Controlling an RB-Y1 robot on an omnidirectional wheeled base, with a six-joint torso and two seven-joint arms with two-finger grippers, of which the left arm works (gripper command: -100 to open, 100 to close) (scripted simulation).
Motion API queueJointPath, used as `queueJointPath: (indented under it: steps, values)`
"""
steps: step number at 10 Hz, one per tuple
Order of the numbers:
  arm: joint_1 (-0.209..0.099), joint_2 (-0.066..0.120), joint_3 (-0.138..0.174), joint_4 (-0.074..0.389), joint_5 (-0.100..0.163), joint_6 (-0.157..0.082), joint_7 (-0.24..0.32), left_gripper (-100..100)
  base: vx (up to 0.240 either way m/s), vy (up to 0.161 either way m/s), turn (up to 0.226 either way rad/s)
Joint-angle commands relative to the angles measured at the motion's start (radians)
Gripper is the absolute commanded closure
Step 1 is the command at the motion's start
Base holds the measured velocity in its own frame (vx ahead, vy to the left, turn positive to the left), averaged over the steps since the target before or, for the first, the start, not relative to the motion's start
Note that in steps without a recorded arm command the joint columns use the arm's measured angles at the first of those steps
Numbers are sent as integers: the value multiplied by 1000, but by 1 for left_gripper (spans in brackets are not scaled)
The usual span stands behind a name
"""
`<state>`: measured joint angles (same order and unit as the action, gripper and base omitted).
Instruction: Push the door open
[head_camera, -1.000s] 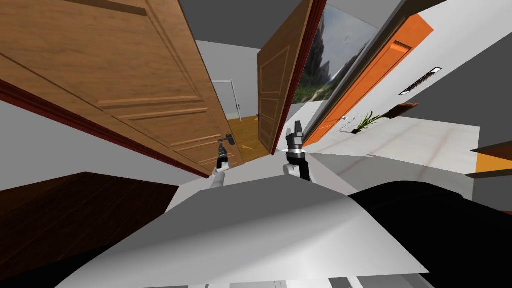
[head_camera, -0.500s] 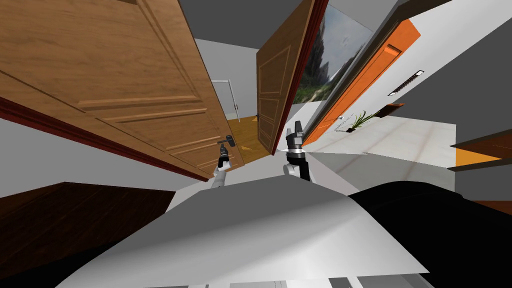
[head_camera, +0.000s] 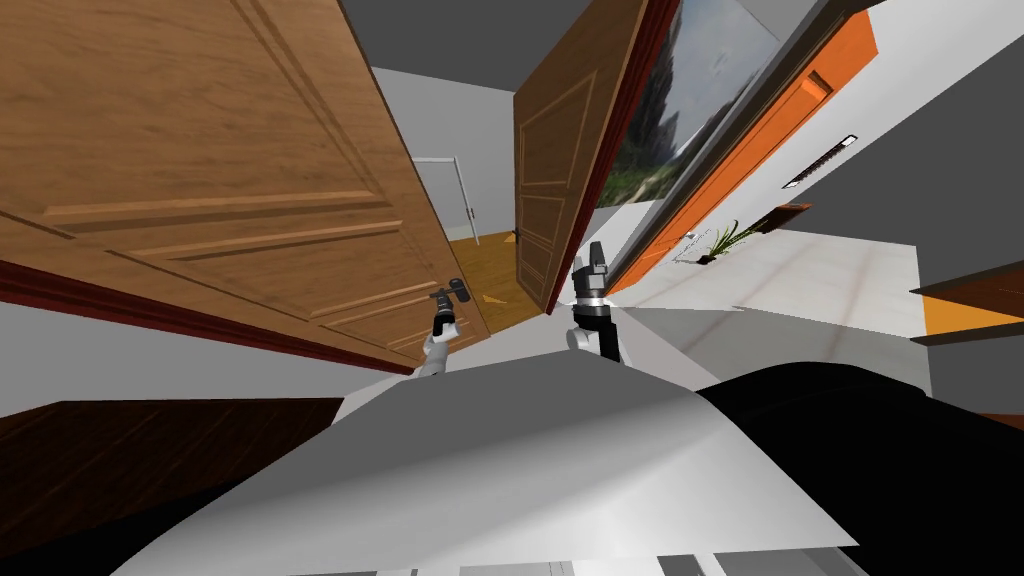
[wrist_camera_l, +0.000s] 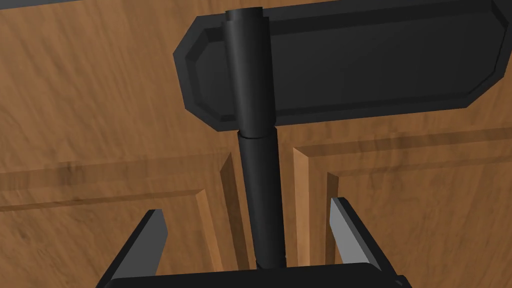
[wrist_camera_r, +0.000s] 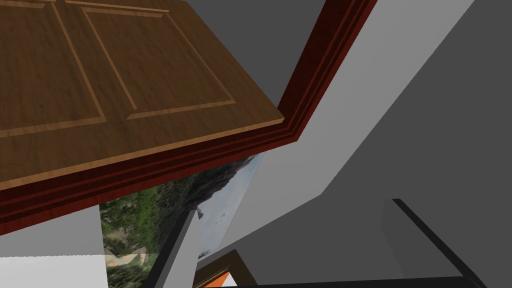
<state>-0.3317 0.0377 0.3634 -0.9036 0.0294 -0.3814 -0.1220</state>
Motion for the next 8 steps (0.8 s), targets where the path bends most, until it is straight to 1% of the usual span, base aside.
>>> queueJointPath:
  steps: [1,2,3,4,5,8]
  values:
    - [2,-7,2,0,1,-1,0,-100,166,52,-24]
    - [2,-14,4,1,1,-2,0,-100,193,50,-18]
    - [2,-27,6,3,2,-3,1,-100,204,52,-23]
    - [-3,-16,5,13,2,-7,2,-100,87,23,-5]
    - [-3,-16,5,13,2,-7,2,100,-20,-6,8]
    - [-3,-16,5,13,2,-7,2,100,-22,-5,-3]
